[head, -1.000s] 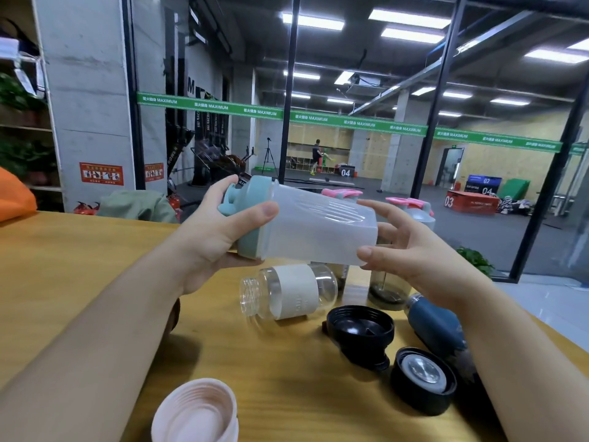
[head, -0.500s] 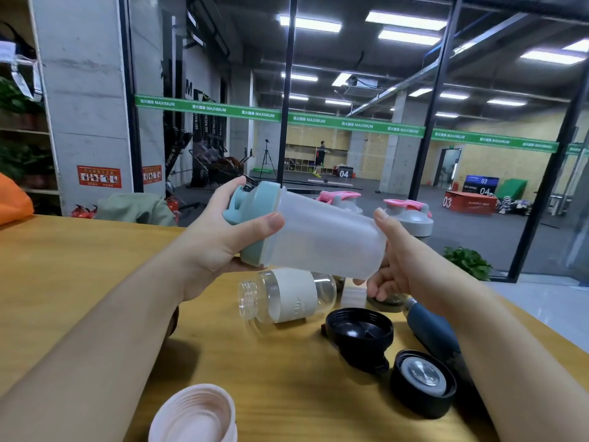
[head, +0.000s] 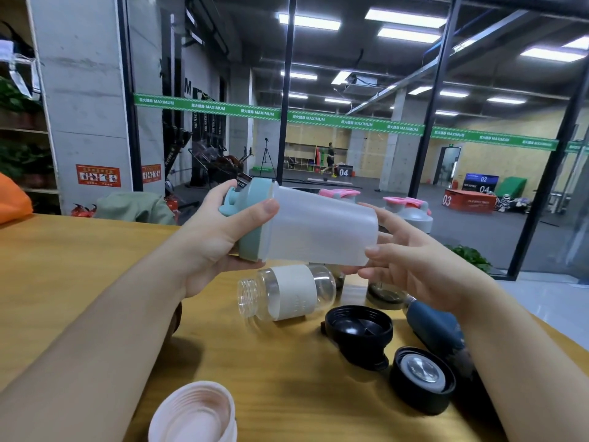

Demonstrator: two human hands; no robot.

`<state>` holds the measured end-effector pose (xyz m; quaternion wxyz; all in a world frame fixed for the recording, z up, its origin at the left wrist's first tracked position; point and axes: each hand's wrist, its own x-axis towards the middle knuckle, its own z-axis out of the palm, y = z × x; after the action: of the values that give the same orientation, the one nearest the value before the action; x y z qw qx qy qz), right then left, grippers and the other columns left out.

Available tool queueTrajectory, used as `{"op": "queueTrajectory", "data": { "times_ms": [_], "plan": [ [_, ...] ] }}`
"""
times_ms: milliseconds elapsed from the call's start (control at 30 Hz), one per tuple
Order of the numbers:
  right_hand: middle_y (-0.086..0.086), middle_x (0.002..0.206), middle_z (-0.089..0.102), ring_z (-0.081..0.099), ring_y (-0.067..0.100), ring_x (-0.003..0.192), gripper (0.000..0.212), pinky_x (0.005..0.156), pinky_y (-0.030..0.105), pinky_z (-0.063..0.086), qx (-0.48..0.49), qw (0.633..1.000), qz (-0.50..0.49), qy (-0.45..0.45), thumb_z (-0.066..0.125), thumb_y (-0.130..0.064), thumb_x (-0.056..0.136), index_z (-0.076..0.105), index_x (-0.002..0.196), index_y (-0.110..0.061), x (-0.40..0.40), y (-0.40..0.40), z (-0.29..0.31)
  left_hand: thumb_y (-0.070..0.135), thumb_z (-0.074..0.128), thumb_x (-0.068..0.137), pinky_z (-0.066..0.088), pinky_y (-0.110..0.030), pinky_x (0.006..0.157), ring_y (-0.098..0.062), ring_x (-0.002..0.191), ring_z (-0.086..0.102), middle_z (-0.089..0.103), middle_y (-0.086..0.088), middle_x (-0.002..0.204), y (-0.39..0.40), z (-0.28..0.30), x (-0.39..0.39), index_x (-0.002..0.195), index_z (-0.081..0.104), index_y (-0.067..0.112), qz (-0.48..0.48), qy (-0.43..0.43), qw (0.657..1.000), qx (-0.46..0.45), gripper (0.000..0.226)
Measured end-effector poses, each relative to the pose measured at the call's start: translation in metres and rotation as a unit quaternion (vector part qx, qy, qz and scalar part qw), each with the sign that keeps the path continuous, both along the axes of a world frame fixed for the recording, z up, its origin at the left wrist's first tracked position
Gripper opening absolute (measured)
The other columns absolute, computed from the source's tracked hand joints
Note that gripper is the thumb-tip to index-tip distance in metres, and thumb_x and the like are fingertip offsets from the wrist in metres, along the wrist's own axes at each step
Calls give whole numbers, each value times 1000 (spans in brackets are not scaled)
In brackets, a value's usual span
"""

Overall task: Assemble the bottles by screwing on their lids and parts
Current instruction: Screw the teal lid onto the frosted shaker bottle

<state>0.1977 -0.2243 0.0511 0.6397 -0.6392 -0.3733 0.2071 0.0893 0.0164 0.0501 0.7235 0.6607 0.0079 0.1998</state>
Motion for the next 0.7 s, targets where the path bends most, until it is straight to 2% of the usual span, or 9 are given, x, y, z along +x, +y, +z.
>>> {"op": "queueTrajectory", "data": {
  "times_ms": [100, 167, 267, 333, 400, 467, 533, 633, 700],
  "plan": [
    [14, 113, 67, 70, 29, 82, 56, 58, 21, 55, -19, 1000, -14, 8, 62, -21, 76, 51, 131, -26, 1, 1, -1, 44, 86, 58, 59, -43, 66, -28, 108, 59, 50, 0, 130, -3, -1, 0, 141, 31, 38, 2, -1, 1000, 6, 100],
    [13, 103, 69, 66, 21, 68, 50, 52, 20, 52, -45, 998, -31, 6, 60, -36, 78, 56, 125, -20, 1, 3, -2, 44, 80, 51, 59, -43, 67, -26, 106, 59, 49, 4, 127, -5, 0, -2, 143, 27, 38, 7, -9, 1000, 14, 106],
    [21, 95, 62, 59, 18, 57, 71, 47, 21, 46, -91, 993, -71, 16, 56, -64, 74, 56, 121, -11, -1, 5, -3, 46, 75, 43, 59, -44, 69, -25, 105, 59, 48, 8, 124, -12, 0, -3, 143, 26, 39, 9, -18, 1000, 21, 112],
    [21, 90, 61, 59, 18, 55, 81, 47, 21, 46, -112, 989, -94, 24, 45, -70, 66, 55, 119, -10, -3, 6, -3, 46, 75, 44, 59, -44, 69, -24, 104, 60, 49, 10, 121, -18, -2, -5, 143, 25, 39, 11, -23, 1000, 18, 111],
    [16, 94, 65, 61, 20, 60, 71, 47, 21, 48, -96, 988, -112, 45, 41, -69, 75, 56, 117, -14, -5, 7, -4, 47, 77, 45, 59, -44, 68, -23, 104, 60, 50, 10, 120, -24, -7, -5, 143, 24, 39, 18, -22, 1000, 4, 112],
    [10, 104, 67, 63, 22, 65, 49, 47, 21, 48, -58, 987, -142, 51, 37, -59, 91, 58, 112, -21, -10, 9, -9, 50, 84, 44, 60, -43, 68, -23, 106, 60, 50, 7, 124, -30, -15, -6, 143, 23, 40, 40, -23, 999, -6, 117],
    [7, 112, 67, 63, 21, 63, 38, 45, 21, 47, -18, 984, -166, 60, 37, -51, 96, 59, 113, -24, -18, 13, -18, 52, 85, 41, 59, -45, 71, -23, 105, 60, 50, 3, 126, -35, -24, -9, 144, 21, 39, 67, -23, 997, -16, 122],
    [7, 123, 59, 63, 20, 59, 35, 46, 23, 47, 25, 989, -137, 51, 43, -43, 96, 50, 128, -31, -27, 12, -36, 45, 79, 43, 59, -46, 73, -21, 102, 60, 53, 1, 118, -38, -37, -18, 139, 29, 29, 60, -15, 996, -60, 110],
    [7, 120, 62, 65, 23, 64, 47, 52, 25, 52, 44, 994, -90, 46, 52, -37, 85, 46, 132, -34, -33, 7, -48, 40, 86, 54, 59, -45, 73, -20, 99, 61, 57, -1, 117, -36, -46, -23, 133, 38, 26, 37, -3, 997, -74, 94]
  ]
}}
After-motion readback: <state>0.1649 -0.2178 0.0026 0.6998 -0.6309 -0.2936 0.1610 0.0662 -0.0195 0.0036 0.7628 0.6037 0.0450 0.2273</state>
